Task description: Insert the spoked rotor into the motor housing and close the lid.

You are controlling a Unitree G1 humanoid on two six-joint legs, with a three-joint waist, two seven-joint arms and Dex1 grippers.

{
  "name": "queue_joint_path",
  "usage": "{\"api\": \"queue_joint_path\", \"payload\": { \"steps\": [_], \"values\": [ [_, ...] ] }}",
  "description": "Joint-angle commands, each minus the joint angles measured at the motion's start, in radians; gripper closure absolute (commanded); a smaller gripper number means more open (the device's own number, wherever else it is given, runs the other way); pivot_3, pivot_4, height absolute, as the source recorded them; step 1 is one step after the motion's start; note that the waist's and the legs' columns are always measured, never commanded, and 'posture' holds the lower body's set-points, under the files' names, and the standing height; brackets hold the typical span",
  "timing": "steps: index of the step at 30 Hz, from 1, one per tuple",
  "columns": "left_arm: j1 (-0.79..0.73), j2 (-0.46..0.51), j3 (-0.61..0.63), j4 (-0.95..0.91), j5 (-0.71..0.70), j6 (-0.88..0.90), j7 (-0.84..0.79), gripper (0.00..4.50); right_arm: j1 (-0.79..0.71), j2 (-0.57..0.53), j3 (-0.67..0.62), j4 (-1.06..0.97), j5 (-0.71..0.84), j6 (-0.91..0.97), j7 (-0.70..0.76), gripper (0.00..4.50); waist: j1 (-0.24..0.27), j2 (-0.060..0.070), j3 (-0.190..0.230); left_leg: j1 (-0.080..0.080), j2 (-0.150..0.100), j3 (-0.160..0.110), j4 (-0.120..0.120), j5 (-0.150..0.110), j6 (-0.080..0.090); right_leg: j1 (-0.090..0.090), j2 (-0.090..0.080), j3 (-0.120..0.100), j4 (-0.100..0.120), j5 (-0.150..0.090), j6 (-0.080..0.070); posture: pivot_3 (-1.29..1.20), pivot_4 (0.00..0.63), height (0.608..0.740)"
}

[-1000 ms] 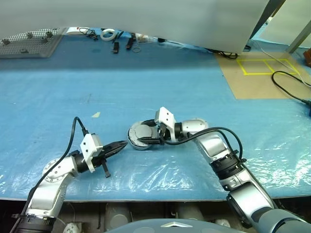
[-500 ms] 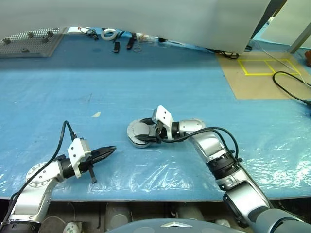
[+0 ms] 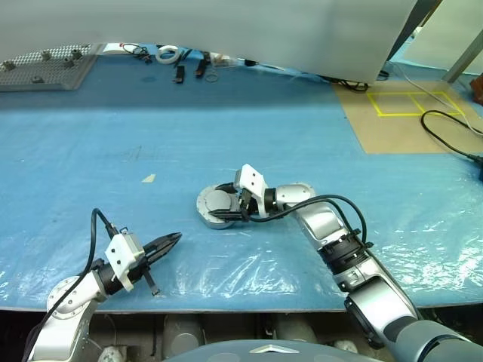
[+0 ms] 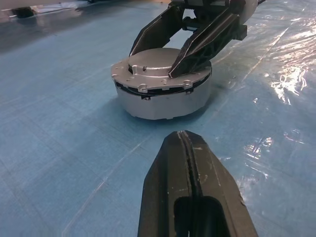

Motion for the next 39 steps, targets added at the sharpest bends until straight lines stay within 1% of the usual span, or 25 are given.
{"api": "queue_joint_path", "payload": {
  "steps": [1,4,14,20,24,32,37,39],
  "values": [
    [-0.007,-0.018,0.006,-0.083,-0.058,0.048,0.042,4.50,-0.004,-0.008,0.035,0.035,-0.036,-0.042,0.023,1.52,0.000,0.000,0.000,0.000,0.000,0.000,0.000,0.000,0.000,0.000,0.000,0.000,0.000,0.000,0.000,0.00,0.150,0.740],
    [0.005,-0.012,-0.010,-0.106,-0.064,0.070,0.034,4.50,0.004,-0.010,0.043,0.062,-0.045,-0.060,0.034,1.52,-0.001,0.000,0.000,0.000,0.000,0.000,0.000,0.000,0.000,0.000,0.000,0.000,0.000,0.000,0.000,0.00,0.150,0.740],
    [-0.004,-0.021,-0.028,-0.091,-0.041,0.052,0.036,4.50,0.006,-0.004,0.052,0.112,-0.063,-0.098,0.032,1.52,-0.001,0.000,-0.001,0.002,0.000,0.002,0.000,0.000,0.001,0.003,0.000,0.000,0.000,0.000,0.000,0.00,0.150,0.740],
    [-0.031,-0.013,-0.020,-0.077,-0.043,0.059,0.044,4.50,0.001,-0.015,0.053,0.147,-0.075,-0.120,0.037,1.52,-0.001,0.000,-0.002,0.002,0.000,0.002,0.000,0.000,0.001,0.004,0.000,0.000,0.000,0.000,0.000,0.00,0.150,0.740],
    [-0.036,-0.007,-0.023,-0.090,-0.059,0.082,0.042,4.50,-0.010,-0.022,0.073,0.196,-0.113,-0.162,0.024,1.52,-0.002,-0.001,-0.003,0.003,0.000,0.002,0.000,0.000,0.001,0.004,0.000,0.000,0.000,0.000,0.000,0.00,0.150,0.740],
    [-0.057,-0.007,-0.029,-0.081,-0.050,0.084,0.042,4.50,-0.033,-0.019,0.068,0.244,-0.121,-0.155,0.017,1.52,-0.001,0.000,-0.005,0.010,0.000,0.003,0.000,-0.002,0.004,0.009,0.000,0.001,0.001,0.000,0.000,0.00,0.150,0.740],
    [-0.074,-0.008,-0.031,-0.080,-0.050,0.092,0.041,4.50,-0.046,-0.006,0.013,0.195,-0.035,-0.036,0.058,1.52,0.001,0.000,-0.006,0.010,0.000,0.002,0.000,-0.002,0.004,0.009,0.000,0.002,0.002,0.001,-0.001,0.00,0.150,0.740],
    [-0.077,-0.007,-0.033,-0.078,-0.050,0.095,0.038,4.50,-0.046,-0.016,0.013,0.177,-0.033,-0.034,0.076,1.52,0.001,0.000,-0.006,0.010,0.000,0.002,0.000,-0.002,0.004,0.009,0.000,0.001,0.001,0.001,-0.001,0.00,0.150,0.740]
  ]
}}
